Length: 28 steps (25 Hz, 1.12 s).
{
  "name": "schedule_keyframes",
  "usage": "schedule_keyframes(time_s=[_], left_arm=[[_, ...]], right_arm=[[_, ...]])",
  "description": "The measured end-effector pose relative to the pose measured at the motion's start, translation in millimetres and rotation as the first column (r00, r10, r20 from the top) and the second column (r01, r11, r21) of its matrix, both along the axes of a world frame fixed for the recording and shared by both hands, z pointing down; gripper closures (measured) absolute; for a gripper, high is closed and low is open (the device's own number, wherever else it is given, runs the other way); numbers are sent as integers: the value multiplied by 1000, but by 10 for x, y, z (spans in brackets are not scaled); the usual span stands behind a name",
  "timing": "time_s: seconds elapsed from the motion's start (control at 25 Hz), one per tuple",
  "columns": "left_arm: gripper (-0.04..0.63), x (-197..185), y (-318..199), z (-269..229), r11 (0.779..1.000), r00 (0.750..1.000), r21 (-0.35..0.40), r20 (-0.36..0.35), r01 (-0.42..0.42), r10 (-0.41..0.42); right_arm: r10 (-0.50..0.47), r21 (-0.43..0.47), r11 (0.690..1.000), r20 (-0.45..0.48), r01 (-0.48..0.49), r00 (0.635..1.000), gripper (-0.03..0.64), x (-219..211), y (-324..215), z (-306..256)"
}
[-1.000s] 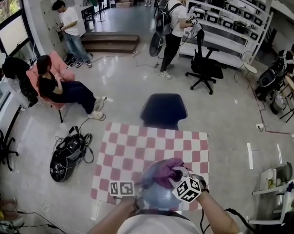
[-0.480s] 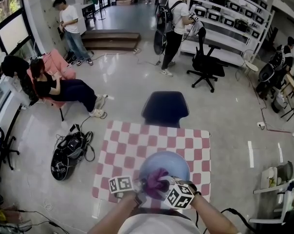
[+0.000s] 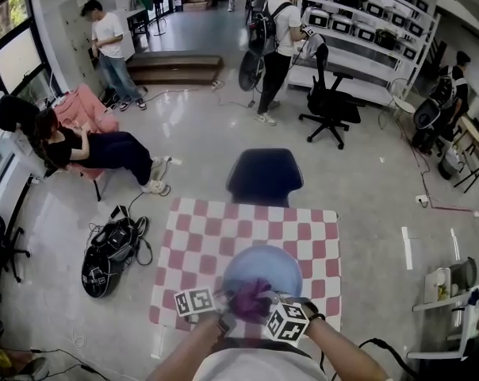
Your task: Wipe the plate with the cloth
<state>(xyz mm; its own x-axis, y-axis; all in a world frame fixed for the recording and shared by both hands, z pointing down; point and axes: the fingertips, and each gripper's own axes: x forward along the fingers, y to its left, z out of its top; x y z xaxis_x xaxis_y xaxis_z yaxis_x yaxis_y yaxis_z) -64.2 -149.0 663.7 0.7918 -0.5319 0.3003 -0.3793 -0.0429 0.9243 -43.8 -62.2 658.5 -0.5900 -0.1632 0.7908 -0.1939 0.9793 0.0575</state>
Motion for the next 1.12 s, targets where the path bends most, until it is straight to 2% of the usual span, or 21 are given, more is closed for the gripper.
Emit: schedule_keyframes(time_s=[0.16,0.4,0.52,0.68,0.8,0.92,1.12], left_arm=[[548,-141,53,59,1000,1000,-18,-5,10,-10],[549,-286,166,175,999,1000,-46,-20,12,-13],[551,-287,213,213,998,1000,-53,-23,21,-22],[548,-266,209,203,998,999,-44,6,39,-39],[546,-280,188,203,997,998,-31,21,64,-63],[545,-248,165,197,996,996,-17,31,83,-82],[545,-44,152,157,999,998,-5,35,54,-54]], right_arm=[[-20,-61,998,-46,18,999,512,304,120,186],[36,-16,999,-112,-38,993,512,739,-42,298],[44,6,999,-143,-44,989,512,799,-83,310],[-15,-20,1000,-197,12,980,512,702,67,405],[-53,-76,996,-165,41,985,512,503,238,456],[-71,-122,991,-89,60,994,512,248,355,413],[-65,-177,981,50,73,997,512,-128,387,190]])
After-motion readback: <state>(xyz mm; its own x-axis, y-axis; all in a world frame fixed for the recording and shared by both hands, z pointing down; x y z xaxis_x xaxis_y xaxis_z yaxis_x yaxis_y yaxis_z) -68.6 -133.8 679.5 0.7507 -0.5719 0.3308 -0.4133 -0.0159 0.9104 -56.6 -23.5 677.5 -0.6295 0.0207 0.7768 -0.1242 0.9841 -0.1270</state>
